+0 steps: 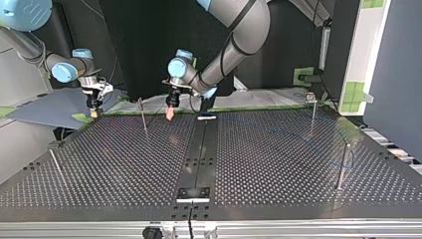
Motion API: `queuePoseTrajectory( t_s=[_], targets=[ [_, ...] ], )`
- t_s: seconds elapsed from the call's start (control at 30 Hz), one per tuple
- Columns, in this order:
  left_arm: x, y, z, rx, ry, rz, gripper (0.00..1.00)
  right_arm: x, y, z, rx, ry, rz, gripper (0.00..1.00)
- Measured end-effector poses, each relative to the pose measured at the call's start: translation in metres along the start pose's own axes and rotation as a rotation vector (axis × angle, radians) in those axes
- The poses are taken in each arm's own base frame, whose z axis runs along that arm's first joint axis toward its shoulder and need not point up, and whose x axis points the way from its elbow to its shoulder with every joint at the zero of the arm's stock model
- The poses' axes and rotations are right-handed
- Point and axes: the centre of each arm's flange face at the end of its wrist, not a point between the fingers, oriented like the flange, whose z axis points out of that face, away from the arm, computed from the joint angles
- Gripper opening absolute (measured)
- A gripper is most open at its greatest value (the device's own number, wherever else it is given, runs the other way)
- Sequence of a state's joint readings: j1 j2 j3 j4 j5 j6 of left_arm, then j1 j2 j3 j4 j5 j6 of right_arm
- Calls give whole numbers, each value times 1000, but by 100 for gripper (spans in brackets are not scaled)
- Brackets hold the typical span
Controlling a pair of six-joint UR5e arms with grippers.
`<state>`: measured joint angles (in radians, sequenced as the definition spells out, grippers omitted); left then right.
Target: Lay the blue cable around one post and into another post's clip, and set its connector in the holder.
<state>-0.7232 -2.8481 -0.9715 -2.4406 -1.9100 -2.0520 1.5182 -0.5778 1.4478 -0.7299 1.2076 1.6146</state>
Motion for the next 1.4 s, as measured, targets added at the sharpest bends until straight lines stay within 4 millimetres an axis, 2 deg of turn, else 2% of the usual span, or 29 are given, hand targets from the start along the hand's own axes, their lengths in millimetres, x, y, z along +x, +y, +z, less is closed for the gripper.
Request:
queuePoseTrajectory(
  t_s=[0.03,0.07,0.13,0.17,0.2,0.23,0.27,0.3,0.33,0.37,0.4,0.43,0.47,0.53,0.57,0.6,1.07,1.4],
  targets=[
    [1,0,-1,7,9,7,4,-1,0,0,1,-2,0,0],
    [2,0,-2,13,17,14,4,-1,0,0,2,-3,0,0],
    [4,0,-3,22,37,34,17,-2,-1,-1,2,-9,0,0],
    [5,0,-4,24,46,44,17,-2,-1,-1,2,-13,0,0],
    [6,0,-6,25,56,54,33,-3,-1,-2,2,-17,-1,0],
    [7,1,-7,24,68,67,42,-4,-1,-2,2,-23,-2,0],
    [8,2,-8,22,76,75,42,-4,-1,-3,3,-26,-3,0],
    [9,3,-10,20,84,81,55,-5,-1,-3,3,-29,-4,0],
    [10,4,-11,17,97,86,62,-5,-2,-3,3,-32,-4,0],
    [10,5,-12,16,105,88,62,-5,-2,-3,3,-34,-5,0],
    [11,4,-13,17,113,91,68,-6,-2,-3,4,-35,-5,0],
    [10,3,-14,20,123,96,80,-6,-3,-3,4,-37,-5,0],
    [9,2,-14,23,131,101,80,-6,-4,-3,5,-38,-4,0],
    [5,-3,-15,32,146,115,91,-7,-5,-3,7,-40,-4,0],
    [3,-5,-16,35,153,122,91,-7,-5,-4,7,-42,-4,0],
    [1,-6,-17,36,160,131,99,-7,-6,-4,8,-43,-3,0],
    [-36,-22,-52,3,265,271,99,-11,-10,-5,11,-62,6,0],
    [-19,-24,-94,21,387,394,99,-13,-11,-5,11,-66,10,0]
  ],
)
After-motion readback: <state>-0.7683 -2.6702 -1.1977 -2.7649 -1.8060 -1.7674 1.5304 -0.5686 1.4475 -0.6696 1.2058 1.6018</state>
